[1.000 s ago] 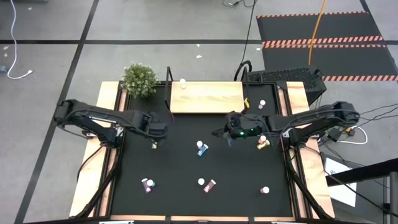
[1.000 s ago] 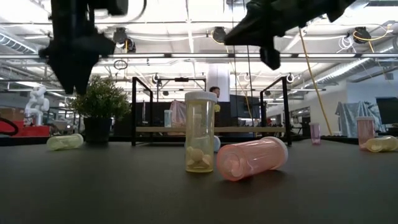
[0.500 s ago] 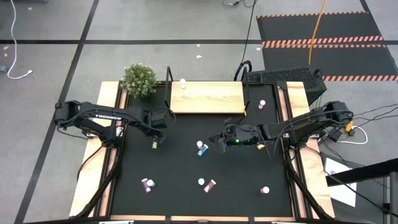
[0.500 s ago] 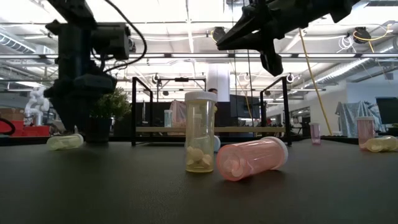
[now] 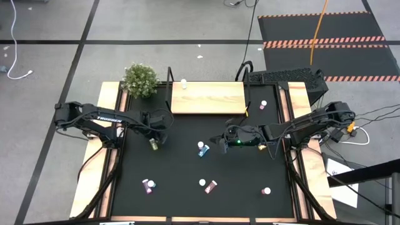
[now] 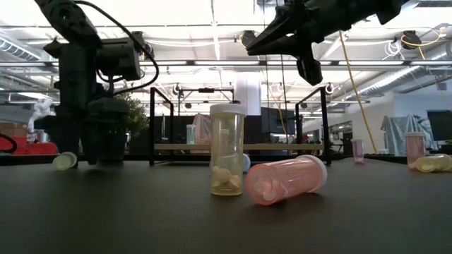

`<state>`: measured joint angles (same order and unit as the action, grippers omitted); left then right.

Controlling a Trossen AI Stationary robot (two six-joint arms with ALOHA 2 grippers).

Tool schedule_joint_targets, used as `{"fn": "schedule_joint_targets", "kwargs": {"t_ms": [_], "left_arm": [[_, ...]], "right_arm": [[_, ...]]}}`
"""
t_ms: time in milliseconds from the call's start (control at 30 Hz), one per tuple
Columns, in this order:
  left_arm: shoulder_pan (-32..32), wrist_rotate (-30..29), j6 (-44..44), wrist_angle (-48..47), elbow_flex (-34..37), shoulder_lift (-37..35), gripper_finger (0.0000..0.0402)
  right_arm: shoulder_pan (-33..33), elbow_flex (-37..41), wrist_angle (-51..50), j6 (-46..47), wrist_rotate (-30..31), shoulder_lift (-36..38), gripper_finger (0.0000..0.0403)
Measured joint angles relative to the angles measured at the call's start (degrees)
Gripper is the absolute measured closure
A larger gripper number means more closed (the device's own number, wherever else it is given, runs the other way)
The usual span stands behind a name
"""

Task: Pick and place medicine bottles onto shelf by color
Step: Put the top left yellow pill bottle on the shelf

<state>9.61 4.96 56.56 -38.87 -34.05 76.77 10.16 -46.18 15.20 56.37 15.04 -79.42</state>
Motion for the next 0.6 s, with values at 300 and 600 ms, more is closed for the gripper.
{"fn": "schedule_joint_targets", "kwargs": {"t_ms": [300, 600], "left_arm": [[1.0, 0.0, -8.1, -13.3, -6.4, 0.0, 0.0170], [1.0, -1.5, -19.1, -19.1, -10.0, 0.0, 0.0170]], "right_arm": [[-2.0, 0.0, 0.0, -1.6, -0.3, 0.0, 0.0385], [-3.4, 0.0, 0.0, -3.1, -3.3, 0.0, 0.0385]]}}
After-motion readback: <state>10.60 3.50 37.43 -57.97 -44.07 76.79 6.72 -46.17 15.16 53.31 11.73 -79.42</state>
